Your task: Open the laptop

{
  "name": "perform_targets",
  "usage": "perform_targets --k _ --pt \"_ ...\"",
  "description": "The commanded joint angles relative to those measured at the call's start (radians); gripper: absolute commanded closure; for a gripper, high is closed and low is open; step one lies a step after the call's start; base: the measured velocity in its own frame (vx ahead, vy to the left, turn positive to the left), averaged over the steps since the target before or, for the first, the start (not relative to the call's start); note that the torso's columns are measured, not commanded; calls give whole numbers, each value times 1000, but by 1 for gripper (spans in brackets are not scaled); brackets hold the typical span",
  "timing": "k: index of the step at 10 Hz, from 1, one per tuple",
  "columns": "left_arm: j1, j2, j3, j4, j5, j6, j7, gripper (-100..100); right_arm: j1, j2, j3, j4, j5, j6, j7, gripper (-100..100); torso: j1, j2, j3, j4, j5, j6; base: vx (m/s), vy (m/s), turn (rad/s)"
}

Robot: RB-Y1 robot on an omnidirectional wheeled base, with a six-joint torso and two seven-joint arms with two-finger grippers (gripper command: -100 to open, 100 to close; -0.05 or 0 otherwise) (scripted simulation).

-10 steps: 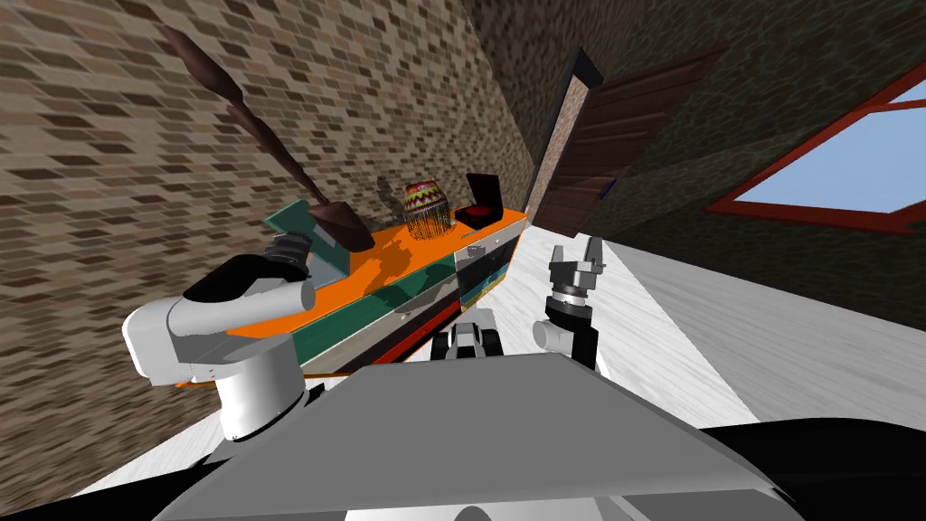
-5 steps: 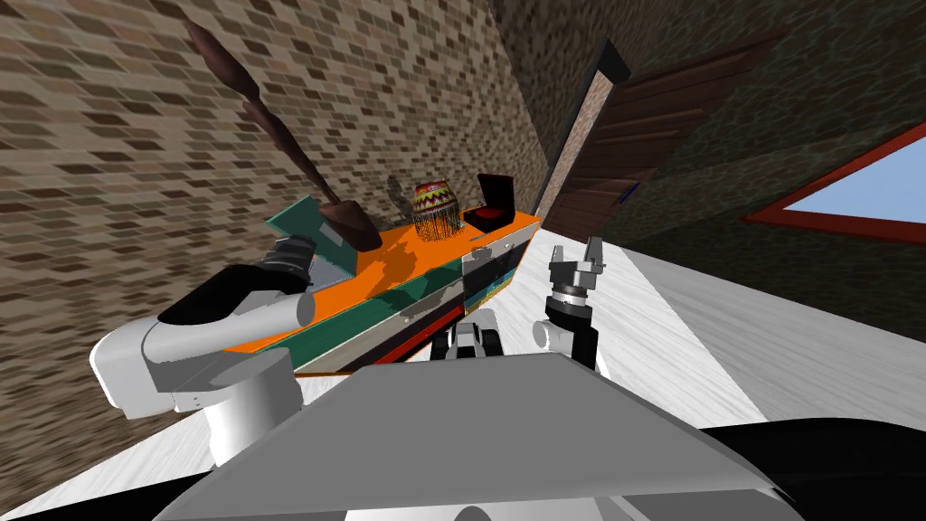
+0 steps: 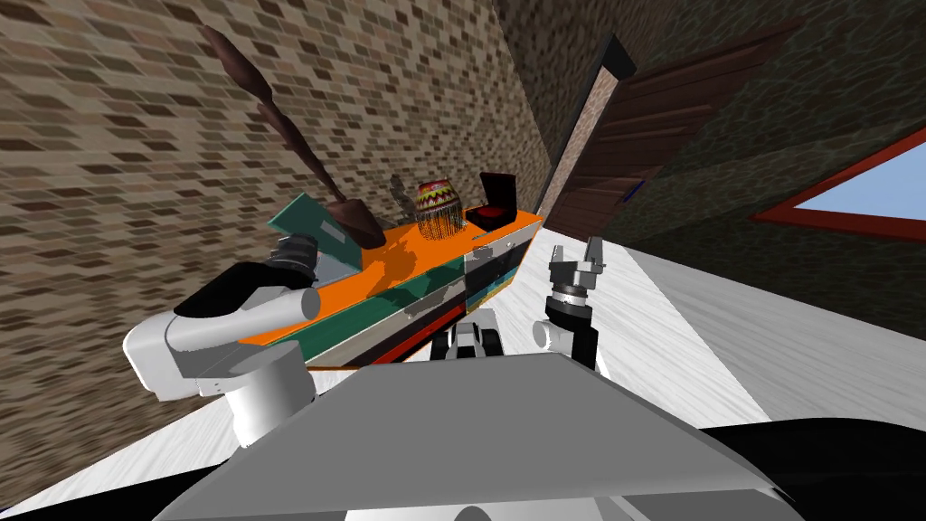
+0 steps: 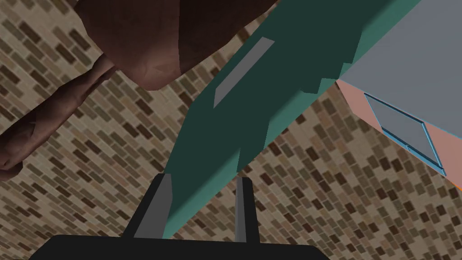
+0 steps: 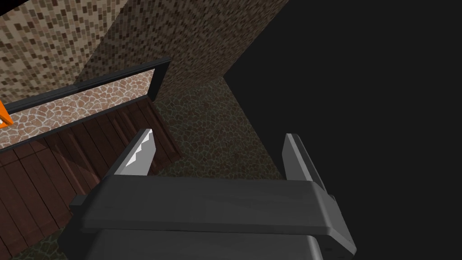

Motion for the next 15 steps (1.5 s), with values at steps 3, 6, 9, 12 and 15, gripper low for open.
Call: perform_targets --k 3,6,9,12,15 --pt "-93 -48 20 118 17 -59 96 100 0 0 0 0 0 0 0 0 -3 -3 -2 -3 -1 0 -84 48 -19" --pt "-124 -58 28 154 19 -71 119 100 0 0 0 0 0 0 0 0 -4 -3 -2 -1 -2 1 -58 34 -8" --pt "-151 -127 40 230 47 -167 196 100 0 0 0 0 0 0 0 0 -5 0 0 0 -3 -1 -35 32 80" --pt "-170 -178 49 284 68 -237 251 100 0 0 0 0 0 0 0 0 -6 1 0 1 -4 0 -31 27 52" --pt "-189 -229 59 338 90 -307 306 100 0 0 0 0 0 0 0 0 -6 1 0 1 -5 -1 -34 23 55"
